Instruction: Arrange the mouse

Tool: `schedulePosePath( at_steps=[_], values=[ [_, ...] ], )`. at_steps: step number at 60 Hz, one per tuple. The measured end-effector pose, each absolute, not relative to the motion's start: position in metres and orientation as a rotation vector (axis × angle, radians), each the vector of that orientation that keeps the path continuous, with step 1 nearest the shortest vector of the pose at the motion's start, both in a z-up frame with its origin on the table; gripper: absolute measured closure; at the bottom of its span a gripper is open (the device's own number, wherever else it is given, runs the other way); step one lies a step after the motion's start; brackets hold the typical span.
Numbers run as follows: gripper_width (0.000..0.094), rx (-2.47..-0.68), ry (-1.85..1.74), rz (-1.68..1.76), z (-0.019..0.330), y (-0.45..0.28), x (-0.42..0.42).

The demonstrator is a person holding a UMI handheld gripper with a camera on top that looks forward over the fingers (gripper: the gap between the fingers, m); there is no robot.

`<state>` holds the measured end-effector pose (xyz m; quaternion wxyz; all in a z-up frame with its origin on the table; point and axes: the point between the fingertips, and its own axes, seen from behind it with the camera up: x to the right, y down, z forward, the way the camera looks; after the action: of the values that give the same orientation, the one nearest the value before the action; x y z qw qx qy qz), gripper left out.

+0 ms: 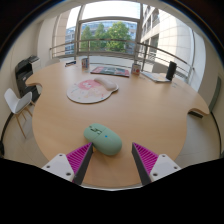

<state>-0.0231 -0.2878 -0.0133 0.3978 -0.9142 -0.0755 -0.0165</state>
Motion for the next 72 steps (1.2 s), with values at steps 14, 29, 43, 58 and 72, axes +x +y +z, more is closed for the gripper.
schedulePosePath(
  at_steps=[14,29,43,58,72],
  values=[
    [0.0186,-2.314,-0.154,0.0,-0.018,-0.228,-0.028],
    [0.042,-2.295,-0.13,0.043,-0.018,-0.199,-0.032],
    [0.0526,-2.306,-0.08,-0.017,-0.015,-0.199,-0.033],
    [0.0548,-2.203,0.103,-0.142,0.073,-0.165,-0.02],
    [0.0549,-1.936,0.149,-0.138,0.224,-0.059,-0.047]
  ],
)
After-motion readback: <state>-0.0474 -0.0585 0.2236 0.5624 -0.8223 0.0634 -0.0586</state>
